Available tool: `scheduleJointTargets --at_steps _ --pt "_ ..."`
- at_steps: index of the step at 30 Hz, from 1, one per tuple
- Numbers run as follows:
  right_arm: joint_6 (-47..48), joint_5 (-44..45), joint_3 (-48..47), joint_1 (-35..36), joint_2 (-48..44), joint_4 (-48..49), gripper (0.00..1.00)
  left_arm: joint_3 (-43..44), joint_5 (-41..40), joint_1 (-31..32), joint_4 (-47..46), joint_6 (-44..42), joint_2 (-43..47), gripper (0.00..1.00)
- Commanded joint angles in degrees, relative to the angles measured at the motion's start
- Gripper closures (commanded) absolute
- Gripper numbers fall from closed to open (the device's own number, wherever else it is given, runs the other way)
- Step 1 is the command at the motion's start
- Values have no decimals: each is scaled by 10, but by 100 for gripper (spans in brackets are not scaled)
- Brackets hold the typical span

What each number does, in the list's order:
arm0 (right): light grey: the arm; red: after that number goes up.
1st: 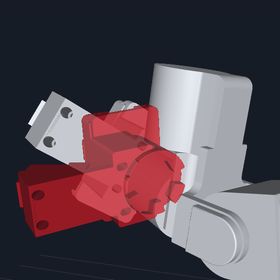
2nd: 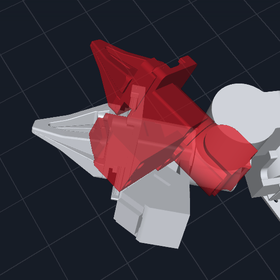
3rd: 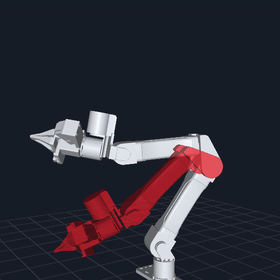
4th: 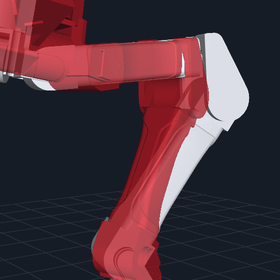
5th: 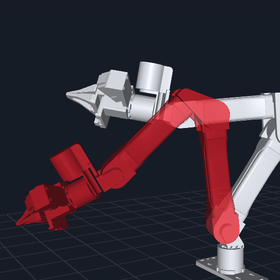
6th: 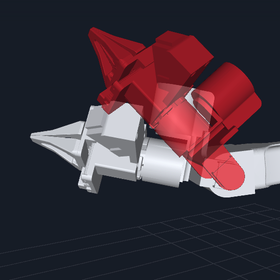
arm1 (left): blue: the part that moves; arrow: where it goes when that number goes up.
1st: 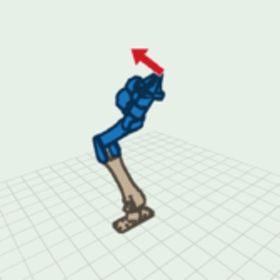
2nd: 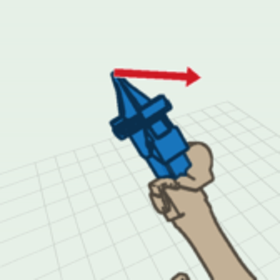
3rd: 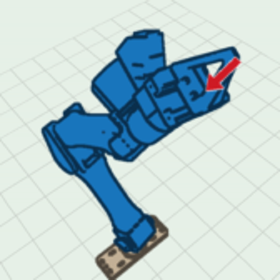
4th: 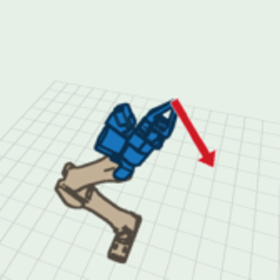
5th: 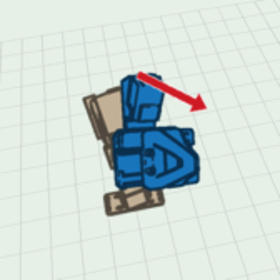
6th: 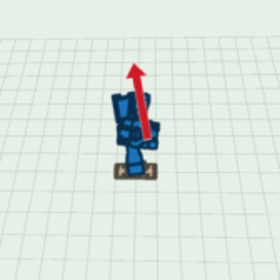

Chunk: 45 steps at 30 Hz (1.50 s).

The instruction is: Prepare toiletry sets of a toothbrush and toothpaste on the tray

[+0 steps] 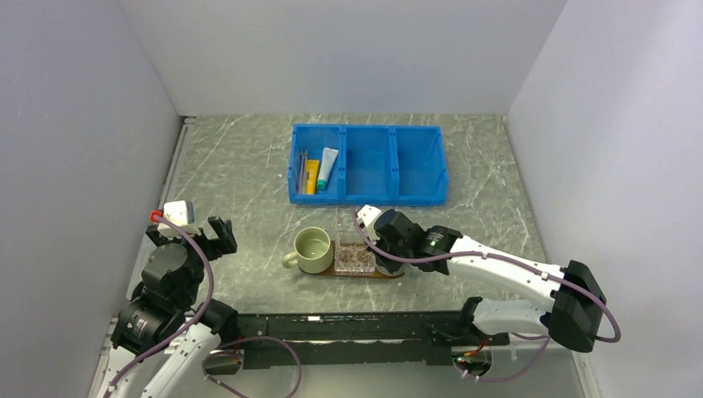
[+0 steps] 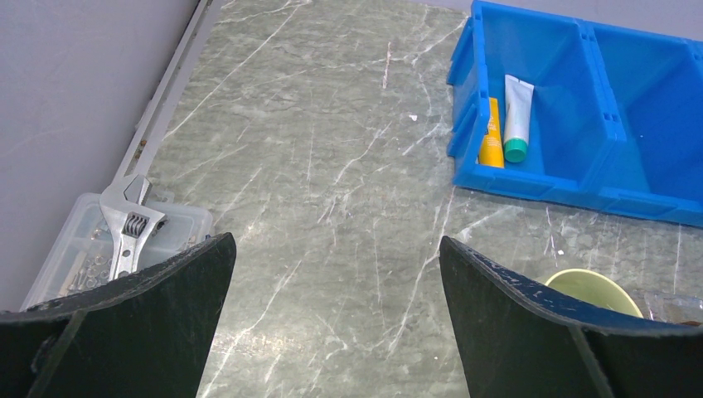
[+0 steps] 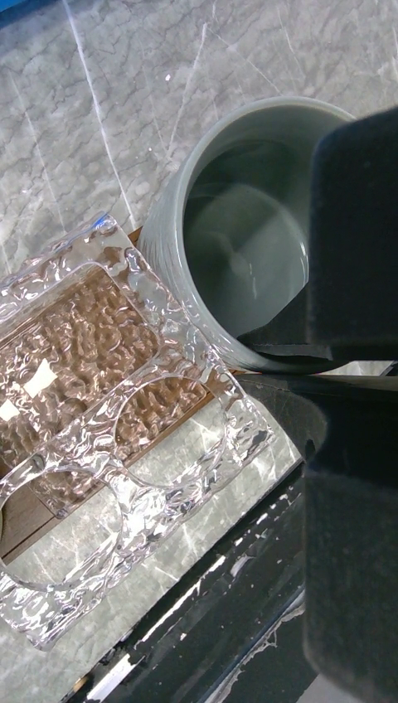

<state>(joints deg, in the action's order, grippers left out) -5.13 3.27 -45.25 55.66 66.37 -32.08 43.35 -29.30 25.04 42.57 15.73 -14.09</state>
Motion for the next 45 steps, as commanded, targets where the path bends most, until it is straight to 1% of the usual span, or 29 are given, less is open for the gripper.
scheduleJointTargets --at_steps 1,6,11,20,32,45 --pt "-5 21 -17 2 -4 47 100 2 6 -3 -16 -6 0 1" --pt "-8 22 -16 2 -5 48 96 2 6 -3 -16 -6 0 1" --pt "-11 24 -16 2 -6 47 89 2 5 -3 -16 -6 0 1" --pt "-15 18 -19 3 1 45 81 2 5 -3 -16 -6 1 1" --pt "-20 30 -21 3 -12 33 74 2 6 -3 -16 -6 4 1" --pt "-13 47 -48 2 -39 -15 67 2 7 -3 -16 -6 1 1"
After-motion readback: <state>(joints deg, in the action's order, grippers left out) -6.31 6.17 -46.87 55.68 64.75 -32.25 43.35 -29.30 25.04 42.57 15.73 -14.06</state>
